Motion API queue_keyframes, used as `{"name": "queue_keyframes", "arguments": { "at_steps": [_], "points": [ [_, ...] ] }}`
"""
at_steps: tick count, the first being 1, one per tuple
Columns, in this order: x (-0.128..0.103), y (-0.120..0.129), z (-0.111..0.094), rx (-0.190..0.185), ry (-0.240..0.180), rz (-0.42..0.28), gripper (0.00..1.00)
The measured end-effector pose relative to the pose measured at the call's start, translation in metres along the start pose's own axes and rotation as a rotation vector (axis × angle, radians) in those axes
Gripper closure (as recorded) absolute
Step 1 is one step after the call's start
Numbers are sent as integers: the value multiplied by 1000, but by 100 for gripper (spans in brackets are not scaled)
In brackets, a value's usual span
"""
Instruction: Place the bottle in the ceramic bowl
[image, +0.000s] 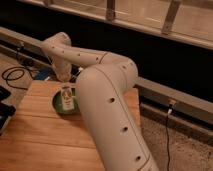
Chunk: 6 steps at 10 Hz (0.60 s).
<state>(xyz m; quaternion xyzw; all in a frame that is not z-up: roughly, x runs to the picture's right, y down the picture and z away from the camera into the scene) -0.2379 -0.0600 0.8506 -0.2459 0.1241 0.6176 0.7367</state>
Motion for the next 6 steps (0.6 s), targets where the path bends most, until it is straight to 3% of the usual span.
{"name": "queue_keyframes", "arguments": {
  "at_steps": [2,6],
  "points": [
    [0,-1,0,0,0,2,22],
    [0,0,0,-1,0,1,20]
  ]
}}
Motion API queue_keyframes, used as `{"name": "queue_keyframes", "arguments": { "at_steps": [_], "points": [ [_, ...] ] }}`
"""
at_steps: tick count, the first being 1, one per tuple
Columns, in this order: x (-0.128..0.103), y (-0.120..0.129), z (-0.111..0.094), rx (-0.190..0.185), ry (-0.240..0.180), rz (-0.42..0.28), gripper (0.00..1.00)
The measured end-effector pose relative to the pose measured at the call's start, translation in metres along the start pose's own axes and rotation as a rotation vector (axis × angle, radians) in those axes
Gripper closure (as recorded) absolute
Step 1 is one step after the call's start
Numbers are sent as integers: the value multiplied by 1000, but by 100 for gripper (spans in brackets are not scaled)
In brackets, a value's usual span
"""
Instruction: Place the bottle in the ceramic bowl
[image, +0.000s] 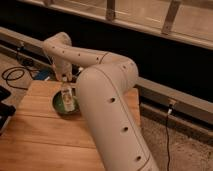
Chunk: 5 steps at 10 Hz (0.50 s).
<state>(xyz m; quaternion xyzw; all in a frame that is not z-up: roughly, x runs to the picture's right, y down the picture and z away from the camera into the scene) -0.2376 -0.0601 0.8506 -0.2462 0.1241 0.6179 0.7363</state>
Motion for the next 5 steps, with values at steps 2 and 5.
{"name": "queue_keyframes", "arguments": {
  "at_steps": [2,5],
  "points": [
    [0,1,0,0,0,-1,20],
    [0,1,0,0,0,-1,20]
  ]
}}
